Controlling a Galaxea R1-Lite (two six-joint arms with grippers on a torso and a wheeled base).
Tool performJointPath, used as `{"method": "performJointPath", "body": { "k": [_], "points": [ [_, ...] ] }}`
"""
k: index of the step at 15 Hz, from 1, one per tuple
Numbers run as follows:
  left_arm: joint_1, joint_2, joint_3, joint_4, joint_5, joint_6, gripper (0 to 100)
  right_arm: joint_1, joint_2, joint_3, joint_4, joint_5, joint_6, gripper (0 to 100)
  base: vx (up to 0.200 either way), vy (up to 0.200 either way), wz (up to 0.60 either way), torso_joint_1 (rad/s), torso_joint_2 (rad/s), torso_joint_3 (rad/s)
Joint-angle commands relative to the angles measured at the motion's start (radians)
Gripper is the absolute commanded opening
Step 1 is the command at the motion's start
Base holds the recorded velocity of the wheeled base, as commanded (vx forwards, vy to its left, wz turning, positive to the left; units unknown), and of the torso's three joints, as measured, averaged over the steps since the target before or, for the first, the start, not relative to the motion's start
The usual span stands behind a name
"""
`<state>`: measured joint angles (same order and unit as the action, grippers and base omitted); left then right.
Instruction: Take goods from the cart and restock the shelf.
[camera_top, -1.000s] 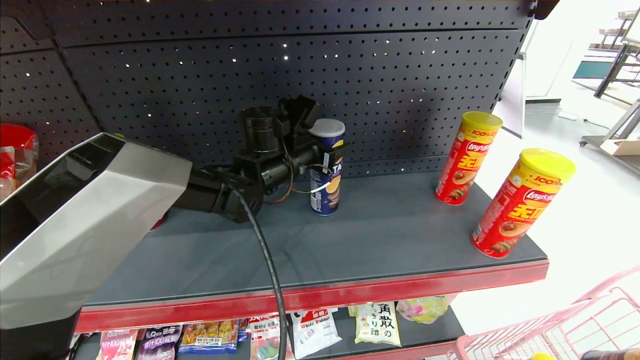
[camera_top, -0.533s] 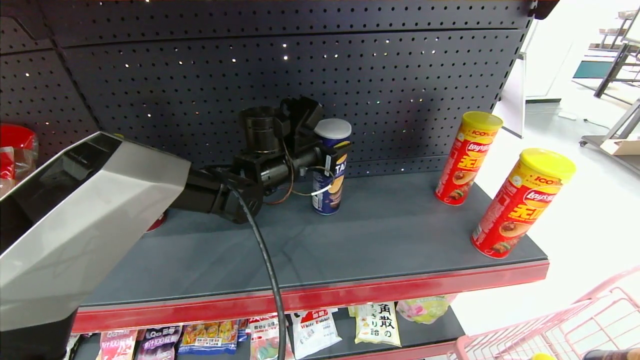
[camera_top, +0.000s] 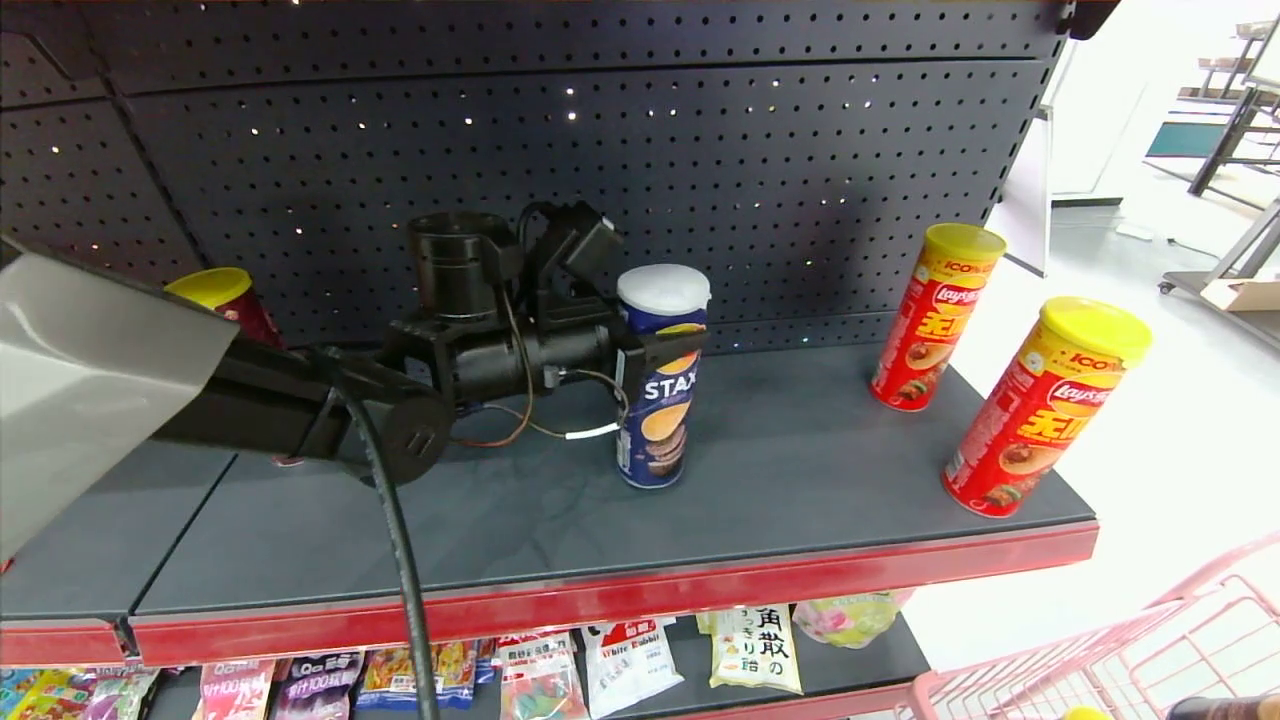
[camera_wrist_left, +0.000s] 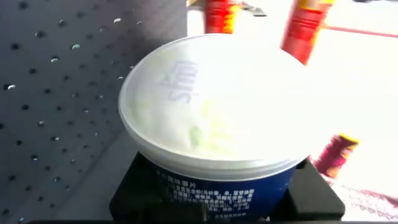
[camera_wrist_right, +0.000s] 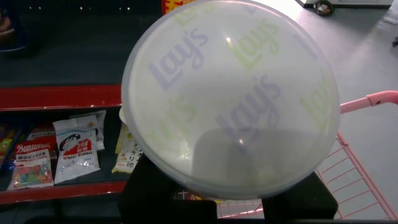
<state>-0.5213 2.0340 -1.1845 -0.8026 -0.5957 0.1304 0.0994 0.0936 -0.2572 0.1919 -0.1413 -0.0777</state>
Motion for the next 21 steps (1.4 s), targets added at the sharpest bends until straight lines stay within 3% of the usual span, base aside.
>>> {"method": "performJointPath", "body": {
  "k": [1,3,9,17,20,21],
  "points": [
    [0.003,-0.069,0.123,-0.119,-0.018,0.011,0,0.000,0.001,-0.008,0.000,-0.001,-0.001,0,0.000,0.000,0.00,0.000,0.00,0.000],
    [0.000,-0.069,0.172,-0.201,-0.027,0.011,0,0.000,0.001,-0.011,0.000,-0.001,-0.001,0,0.000,0.000,0.00,0.000,0.00,0.000],
    [0.004,-0.078,0.335,-0.307,-0.114,0.006,0,0.000,0.001,-0.019,0.003,-0.001,-0.001,0,0.000,0.000,0.00,0.000,0.00,0.000],
    [0.032,-0.084,0.344,-0.303,-0.157,0.003,0,0.000,0.001,-0.028,0.006,-0.001,-0.002,0,0.000,0.000,0.00,0.000,0.00,0.000],
    [0.041,-0.107,0.379,-0.307,-0.240,-0.037,0,0.000,0.001,-0.034,0.008,-0.008,-0.002,0,0.000,0.000,0.00,0.000,0.00,0.000],
    [0.041,-0.107,0.382,-0.307,-0.242,-0.037,0,0.000,0.001,-0.034,0.008,-0.008,-0.002,0,0.000,0.000,0.00,0.000,0.00,0.000]
  ]
}}
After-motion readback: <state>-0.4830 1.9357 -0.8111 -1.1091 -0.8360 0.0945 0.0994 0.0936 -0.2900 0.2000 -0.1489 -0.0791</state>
